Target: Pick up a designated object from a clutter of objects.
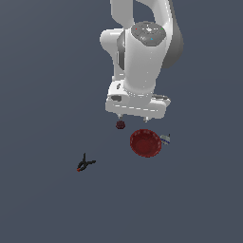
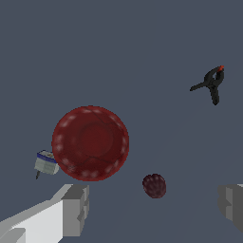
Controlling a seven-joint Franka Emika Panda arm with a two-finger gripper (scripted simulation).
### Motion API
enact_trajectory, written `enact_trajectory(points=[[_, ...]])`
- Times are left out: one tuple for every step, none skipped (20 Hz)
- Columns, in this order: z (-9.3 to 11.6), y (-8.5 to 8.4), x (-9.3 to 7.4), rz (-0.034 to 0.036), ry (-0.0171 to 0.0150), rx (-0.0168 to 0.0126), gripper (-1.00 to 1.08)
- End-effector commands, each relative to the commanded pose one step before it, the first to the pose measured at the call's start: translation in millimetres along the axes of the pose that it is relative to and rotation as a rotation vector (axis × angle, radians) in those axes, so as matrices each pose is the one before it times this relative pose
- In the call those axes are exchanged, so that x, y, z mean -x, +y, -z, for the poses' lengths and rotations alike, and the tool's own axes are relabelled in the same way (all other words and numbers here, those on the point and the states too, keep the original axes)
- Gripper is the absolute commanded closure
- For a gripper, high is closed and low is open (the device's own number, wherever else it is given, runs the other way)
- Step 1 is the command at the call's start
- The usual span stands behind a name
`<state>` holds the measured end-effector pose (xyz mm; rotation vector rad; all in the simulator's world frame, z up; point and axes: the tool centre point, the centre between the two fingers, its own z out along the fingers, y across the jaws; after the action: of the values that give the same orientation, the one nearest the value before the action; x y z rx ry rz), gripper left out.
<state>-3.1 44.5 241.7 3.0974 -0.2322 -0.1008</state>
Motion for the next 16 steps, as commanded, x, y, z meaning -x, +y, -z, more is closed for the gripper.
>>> enact_trajectory(points=[[-14.26,-16.73,-0.06,-0.02521,0.00683,0.00291,-0.92],[-6.17,-7.23,0.46,-0.01114,0.00310,0.00085,-0.92],[-6.17,-7.24,0.75,-0.01108,0.00308,0.00060,-0.92],[-6.17,-7.22,1.04,-0.01105,0.00304,0.00036,-0.92],[-6.16,-7.19,1.32,-0.01103,0.00300,0.00012,-0.92],[-6.16,-7.17,1.61,-0.01098,0.00294,-0.00012,-0.92],[-6.16,-7.12,1.90,-0.01095,0.00287,-0.00036,-0.92],[-6.15,-7.06,2.18,-0.01094,0.00279,-0.00059,-0.92],[-6.15,-7.00,2.46,-0.01090,0.00270,-0.00082,-0.92],[-6.14,-6.92,2.74,-0.01089,0.00259,-0.00105,-0.92],[-6.14,-6.83,3.02,-0.01087,0.00248,-0.00127,-0.92],[-6.13,-6.73,3.29,-0.01087,0.00236,-0.00149,-0.92],[-6.12,-6.62,3.55,-0.01087,0.00222,-0.00170,-0.92],[-6.11,-6.51,3.82,-0.01084,0.00207,-0.00190,-0.92],[-6.10,-6.38,4.08,-0.01083,0.00191,-0.00209,-0.92],[-6.08,-6.23,4.33,-0.01086,0.00175,-0.00229,-0.92]])
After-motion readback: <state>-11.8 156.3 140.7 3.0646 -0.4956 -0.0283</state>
